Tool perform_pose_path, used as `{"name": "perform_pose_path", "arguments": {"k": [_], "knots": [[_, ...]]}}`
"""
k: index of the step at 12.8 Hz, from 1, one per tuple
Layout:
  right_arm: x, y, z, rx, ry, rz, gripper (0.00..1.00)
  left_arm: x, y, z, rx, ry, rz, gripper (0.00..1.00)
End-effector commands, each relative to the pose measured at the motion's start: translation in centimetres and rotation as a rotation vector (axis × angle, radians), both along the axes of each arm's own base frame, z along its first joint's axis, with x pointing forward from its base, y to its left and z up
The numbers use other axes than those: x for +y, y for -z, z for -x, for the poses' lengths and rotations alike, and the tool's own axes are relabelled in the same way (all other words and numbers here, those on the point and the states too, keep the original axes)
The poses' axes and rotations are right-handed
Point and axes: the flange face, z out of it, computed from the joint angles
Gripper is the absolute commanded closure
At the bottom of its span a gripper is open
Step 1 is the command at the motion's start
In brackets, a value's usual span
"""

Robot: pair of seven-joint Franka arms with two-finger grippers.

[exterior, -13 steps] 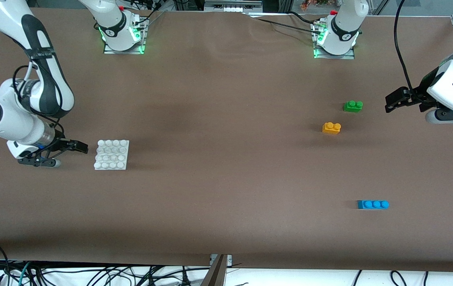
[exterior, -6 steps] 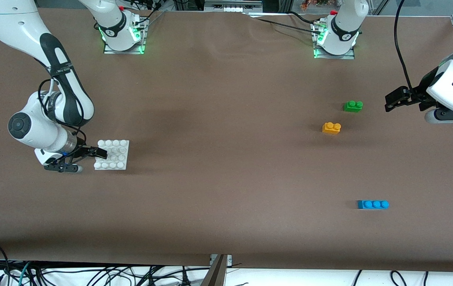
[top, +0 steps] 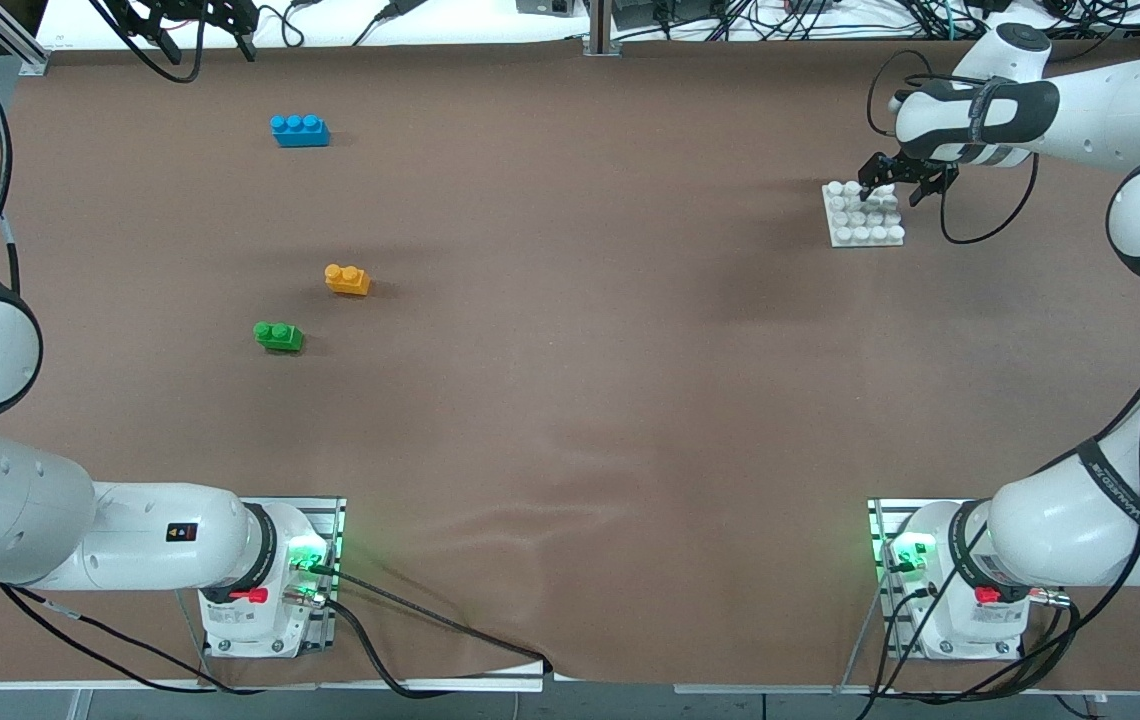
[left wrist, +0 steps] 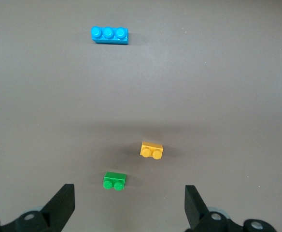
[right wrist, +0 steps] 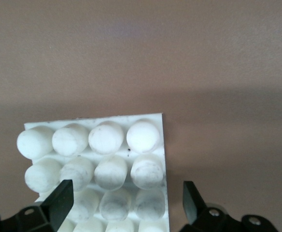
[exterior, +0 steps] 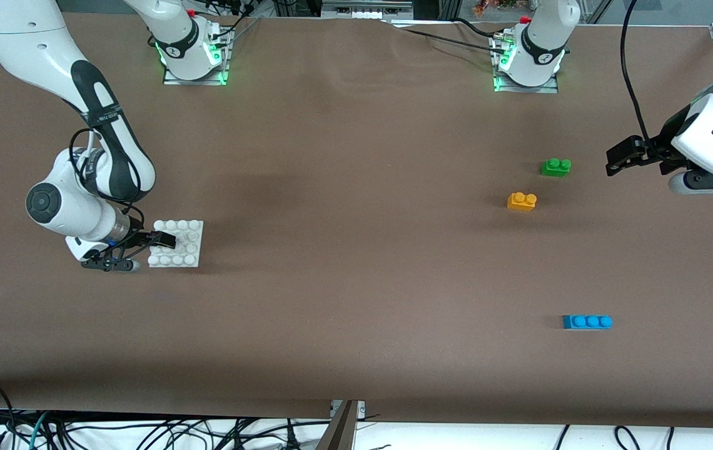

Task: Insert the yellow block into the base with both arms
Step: 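Reach the right gripper down to the white base plate's edge, then grip the white base plate's edge with the right gripper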

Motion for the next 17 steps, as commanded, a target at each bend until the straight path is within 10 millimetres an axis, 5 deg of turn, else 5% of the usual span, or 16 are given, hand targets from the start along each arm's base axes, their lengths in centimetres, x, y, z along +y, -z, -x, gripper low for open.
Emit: {"name": "perform_pose_path", "arguments": {"k": [1, 5, 8, 17], "knots": [[-0.3, 0.8, 0.0, 0.005, -0.007, -0.013, 0.0, 0.0, -0.6, -0.2, 0.006, 0.01, 0.025, 0.0], [-0.5, 1.0, 0.1, 0.01, -0.018, -0.014, 0.01, 0.0, -0.6, -0.2, 0.005, 0.01, 0.025, 0.0], [-0.4, 1.5, 0.3, 0.021, -0.018, -0.015, 0.15, 0.0, -0.6, -0.2, 0.005, 0.009, 0.026, 0.0], [-1.7, 2.1, 0.4, 0.033, -0.053, -0.02, 0.28, 0.0, -0.5, -0.3, 0.006, 0.009, 0.026, 0.0]]}}
